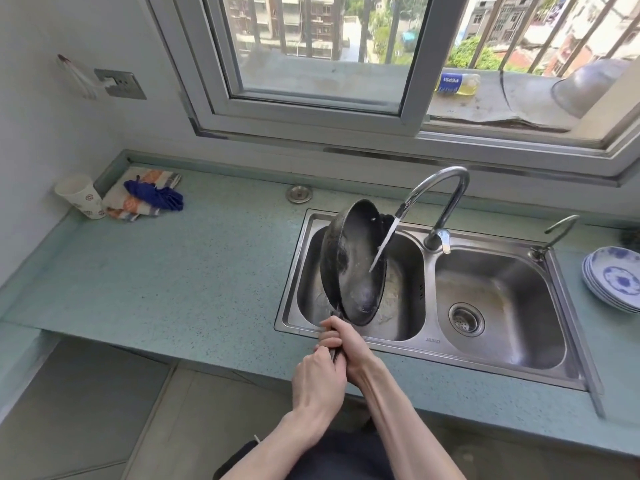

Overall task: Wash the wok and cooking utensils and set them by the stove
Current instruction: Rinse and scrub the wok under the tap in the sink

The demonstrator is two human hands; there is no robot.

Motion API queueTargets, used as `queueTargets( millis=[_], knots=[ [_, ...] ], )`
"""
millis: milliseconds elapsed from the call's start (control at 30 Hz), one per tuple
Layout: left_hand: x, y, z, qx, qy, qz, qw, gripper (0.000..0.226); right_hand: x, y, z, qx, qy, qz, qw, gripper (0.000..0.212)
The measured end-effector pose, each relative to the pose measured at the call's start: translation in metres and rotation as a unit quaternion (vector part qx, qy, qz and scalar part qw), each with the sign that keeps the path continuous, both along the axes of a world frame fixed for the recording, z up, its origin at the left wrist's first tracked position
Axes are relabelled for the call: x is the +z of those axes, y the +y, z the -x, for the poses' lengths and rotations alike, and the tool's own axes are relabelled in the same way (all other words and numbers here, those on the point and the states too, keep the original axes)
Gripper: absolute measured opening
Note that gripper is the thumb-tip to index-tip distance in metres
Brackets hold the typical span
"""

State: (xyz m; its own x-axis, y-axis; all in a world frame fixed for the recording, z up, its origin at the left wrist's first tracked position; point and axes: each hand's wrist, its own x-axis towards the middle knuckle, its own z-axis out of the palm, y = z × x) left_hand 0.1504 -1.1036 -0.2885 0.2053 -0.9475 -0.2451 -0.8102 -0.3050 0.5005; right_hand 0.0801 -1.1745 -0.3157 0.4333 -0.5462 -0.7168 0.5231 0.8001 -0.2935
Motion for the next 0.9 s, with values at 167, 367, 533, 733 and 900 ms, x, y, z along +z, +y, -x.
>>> queueTargets(
  millis=[167, 367, 533, 733, 900],
  knots=[
    [-0.001, 0.004, 0.004, 0.043, 0.157, -0.051, 0.985, 0.035, 0.0, 0.007, 0.006, -0.003, 0.143, 0.027, 0.989, 0.035],
    [0.003, 0.004, 0.019, 0.104, 0.371, -0.142, 0.912, 0.044, 0.011, 0.016, 0.024, 0.077, 0.313, 0.081, 0.943, 0.041],
    [-0.003, 0.005, 0.025, 0.122, 0.453, -0.177, 0.865, 0.058, 0.012, 0.017, 0.032, 0.056, 0.345, 0.06, 0.935, 0.038],
    [0.003, 0.004, 0.029, 0.176, 0.578, -0.203, 0.771, 0.034, 0.017, 0.018, 0.038, -0.016, 0.337, 0.054, 0.94, 0.028],
    [0.004, 0.004, 0.021, 0.182, 0.629, -0.251, 0.713, 0.032, 0.012, 0.026, 0.047, -0.045, 0.25, 0.027, 0.967, 0.028]
  ],
)
